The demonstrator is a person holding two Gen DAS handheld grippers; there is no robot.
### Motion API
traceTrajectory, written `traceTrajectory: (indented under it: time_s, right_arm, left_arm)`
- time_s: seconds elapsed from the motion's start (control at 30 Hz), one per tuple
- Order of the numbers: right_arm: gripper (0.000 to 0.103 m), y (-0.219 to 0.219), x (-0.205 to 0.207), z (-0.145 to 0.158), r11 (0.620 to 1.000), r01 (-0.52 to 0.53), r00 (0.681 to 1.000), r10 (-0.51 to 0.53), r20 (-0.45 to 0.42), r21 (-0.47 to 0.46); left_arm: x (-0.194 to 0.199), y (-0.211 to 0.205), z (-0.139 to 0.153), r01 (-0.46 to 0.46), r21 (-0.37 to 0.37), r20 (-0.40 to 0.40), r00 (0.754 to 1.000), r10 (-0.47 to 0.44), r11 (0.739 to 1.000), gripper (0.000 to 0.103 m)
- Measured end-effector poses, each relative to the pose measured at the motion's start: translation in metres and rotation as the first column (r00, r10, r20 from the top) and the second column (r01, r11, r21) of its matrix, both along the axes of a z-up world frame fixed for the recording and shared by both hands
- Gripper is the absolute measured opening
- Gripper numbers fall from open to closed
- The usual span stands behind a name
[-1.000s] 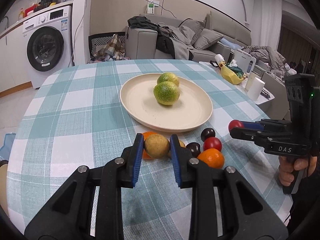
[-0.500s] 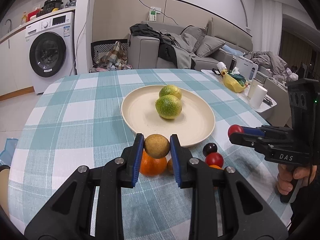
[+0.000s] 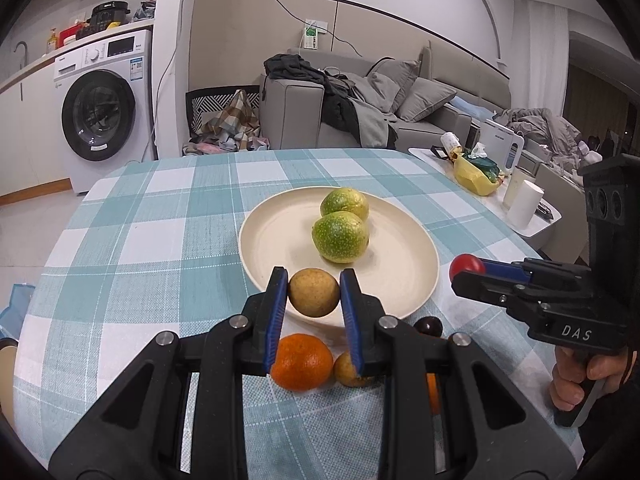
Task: Organize fruits
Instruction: 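Carry the red tomato and the small brown fruit over the plate with both tools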
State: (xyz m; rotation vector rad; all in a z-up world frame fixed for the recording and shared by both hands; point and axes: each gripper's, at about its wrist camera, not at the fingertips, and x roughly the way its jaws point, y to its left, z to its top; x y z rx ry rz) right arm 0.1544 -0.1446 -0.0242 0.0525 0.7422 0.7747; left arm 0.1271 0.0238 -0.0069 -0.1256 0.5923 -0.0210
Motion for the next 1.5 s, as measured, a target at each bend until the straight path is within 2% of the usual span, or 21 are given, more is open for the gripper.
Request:
traceTrajectory:
  time_s: [0.7,1.17,1.5]
  right_arm:
    - [0.032,0.016,0.024,-0.004,1.000,0.022,0.999,-0.022,-0.033,-0.001]
    - [0.032,0.024,0.036,-0.013,0.999,0.032,0.996,-0.033,-0.079,-0.015]
    - [0.032,0.034,0.036,-0.016,0.997,0.029,0.997,-0.034,-0.072,-0.076]
  left_arm:
    - [0.048,-0.012,-0.019,0.000,0.021,-0.048,0.999,0.001,1.000,0.024]
    - [0.053,-0.013,-0.021,0.002,0.017,-0.062,0.998,-0.001,1.000,0.024]
    - [0.055,-0.015,-0.022,0.001,0.026,-0.066,0.998,0.001,1.000,0.024]
